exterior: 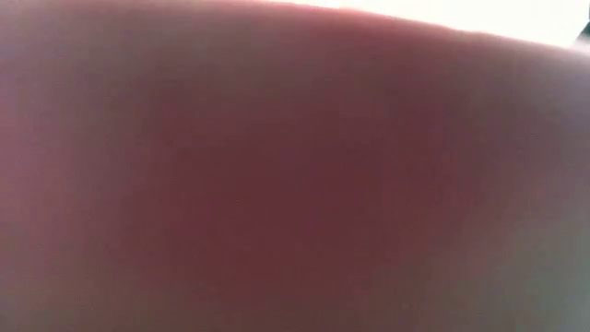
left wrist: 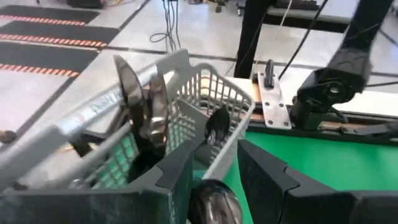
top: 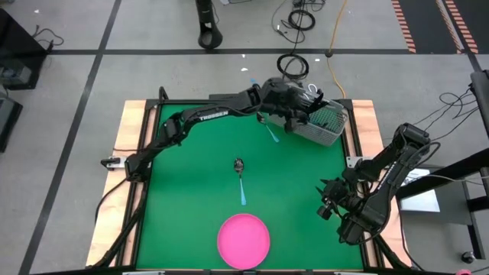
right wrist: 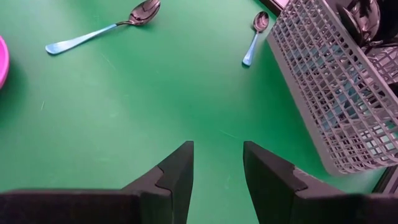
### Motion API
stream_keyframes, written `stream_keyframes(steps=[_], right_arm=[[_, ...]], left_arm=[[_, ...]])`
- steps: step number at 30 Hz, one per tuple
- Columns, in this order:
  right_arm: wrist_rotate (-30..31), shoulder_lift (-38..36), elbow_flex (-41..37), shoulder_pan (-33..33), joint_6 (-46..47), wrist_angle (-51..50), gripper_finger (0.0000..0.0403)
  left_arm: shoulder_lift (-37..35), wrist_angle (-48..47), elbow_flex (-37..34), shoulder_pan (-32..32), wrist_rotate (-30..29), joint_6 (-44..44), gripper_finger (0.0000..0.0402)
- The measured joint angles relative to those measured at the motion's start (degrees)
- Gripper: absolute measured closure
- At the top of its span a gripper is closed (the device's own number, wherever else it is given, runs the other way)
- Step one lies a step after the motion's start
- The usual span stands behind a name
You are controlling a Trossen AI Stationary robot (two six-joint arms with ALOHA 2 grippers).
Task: Sort silverware
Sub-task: Put the blue spoon into the utensil holder
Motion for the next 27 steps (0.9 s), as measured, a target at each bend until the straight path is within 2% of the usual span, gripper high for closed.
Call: stream_keyframes(steps=[10,15,20,24,27], right_arm=[[0.22,-0.02,0.00,0.02,0.05,0.00,0.0275],[0.19,-0.03,0.00,0.01,0.05,0.36,0.0275],[0.35,-0.04,0.00,-0.02,0.05,0.57,0.0275],[0.34,-0.04,0.00,-0.06,0.05,0.76,0.0275],[0.39,-0.04,0.00,-0.13,0.05,0.84,0.0275]], left_arm=[[-11.70,-9.12,0.11,-1.73,-3.97,9.41,0.0276],[-17.69,-22.64,0.24,-4.00,-3.97,18.34,0.0277],[-19.30,-40.69,0.15,-5.15,-3.94,24.20,0.0277],[-17.46,-53.63,-0.98,-4.87,-3.95,26.20,0.0277],[-15.02,-54.65,-4.23,-4.28,-4.11,29.26,0.0277]])
